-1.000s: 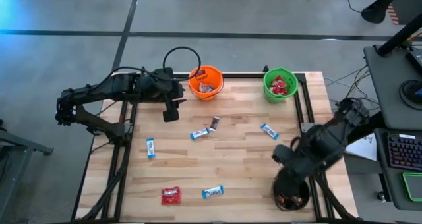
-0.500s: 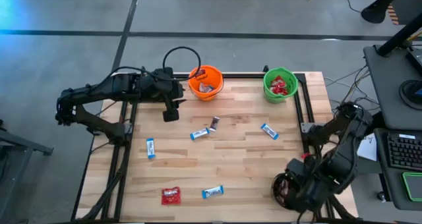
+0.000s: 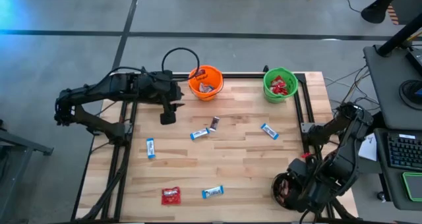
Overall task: Sort candy
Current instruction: Put the brown chocolate into the black bucket, then put the white chocolate into the orange bucket
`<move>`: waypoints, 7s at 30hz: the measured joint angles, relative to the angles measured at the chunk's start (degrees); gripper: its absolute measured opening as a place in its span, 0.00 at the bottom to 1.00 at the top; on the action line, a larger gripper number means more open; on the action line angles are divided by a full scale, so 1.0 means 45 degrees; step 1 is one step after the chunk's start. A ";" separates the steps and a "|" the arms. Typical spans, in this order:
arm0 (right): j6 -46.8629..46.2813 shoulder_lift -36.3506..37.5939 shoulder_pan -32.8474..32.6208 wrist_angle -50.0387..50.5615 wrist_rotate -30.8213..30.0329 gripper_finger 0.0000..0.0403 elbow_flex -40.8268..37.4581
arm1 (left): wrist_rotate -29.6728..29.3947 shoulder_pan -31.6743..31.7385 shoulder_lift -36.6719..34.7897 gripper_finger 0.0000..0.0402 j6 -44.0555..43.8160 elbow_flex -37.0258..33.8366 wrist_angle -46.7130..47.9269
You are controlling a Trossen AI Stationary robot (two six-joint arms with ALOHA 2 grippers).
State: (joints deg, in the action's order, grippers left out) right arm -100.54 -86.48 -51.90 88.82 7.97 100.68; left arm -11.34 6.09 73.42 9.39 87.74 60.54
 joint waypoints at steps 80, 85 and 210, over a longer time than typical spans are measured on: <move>0.6279 0.2364 0.1068 0.0243 -1.1350 0.44 -0.0379 | 0.1764 0.0383 1.1368 0.53 0.0071 0.8658 0.2074; 0.7366 0.2938 0.2945 0.0272 -1.0454 0.44 -0.1656 | 0.1779 0.0390 1.1368 0.53 0.0501 0.9477 0.2875; 1.4567 0.3466 1.4625 -1.0476 0.0003 0.04 -1.4560 | 0.2298 0.2196 0.6637 0.49 0.1801 1.0210 0.6551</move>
State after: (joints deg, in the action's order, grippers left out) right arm -34.99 -70.88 13.91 41.67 7.99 35.17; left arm -1.00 15.97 103.28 17.49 133.69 90.02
